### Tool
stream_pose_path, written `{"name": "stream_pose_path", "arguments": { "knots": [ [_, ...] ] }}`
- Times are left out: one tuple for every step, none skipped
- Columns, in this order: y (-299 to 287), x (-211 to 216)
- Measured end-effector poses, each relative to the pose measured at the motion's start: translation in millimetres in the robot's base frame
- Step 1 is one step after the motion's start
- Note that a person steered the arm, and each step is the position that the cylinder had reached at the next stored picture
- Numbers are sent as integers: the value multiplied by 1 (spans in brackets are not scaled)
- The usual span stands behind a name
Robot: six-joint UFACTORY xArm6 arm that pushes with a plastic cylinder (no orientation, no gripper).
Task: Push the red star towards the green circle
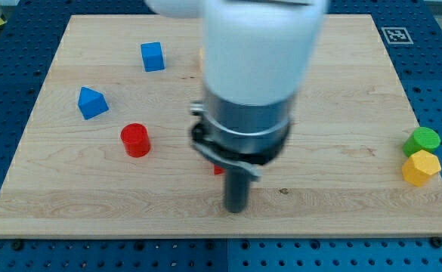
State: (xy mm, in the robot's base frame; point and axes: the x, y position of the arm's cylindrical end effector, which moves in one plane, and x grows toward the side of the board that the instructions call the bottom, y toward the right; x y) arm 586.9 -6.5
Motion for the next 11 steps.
{"name": "stream_pose_path", "arguments": {
  "knots": [
    [-31, -24],
    [-53, -48],
    [-25, -49],
    [3, -49],
    [17, -49],
    [27, -53],
    [31, -60],
    [31, -69],
    [31, -78],
    [32, -78],
    [33, -78]
  ]
}}
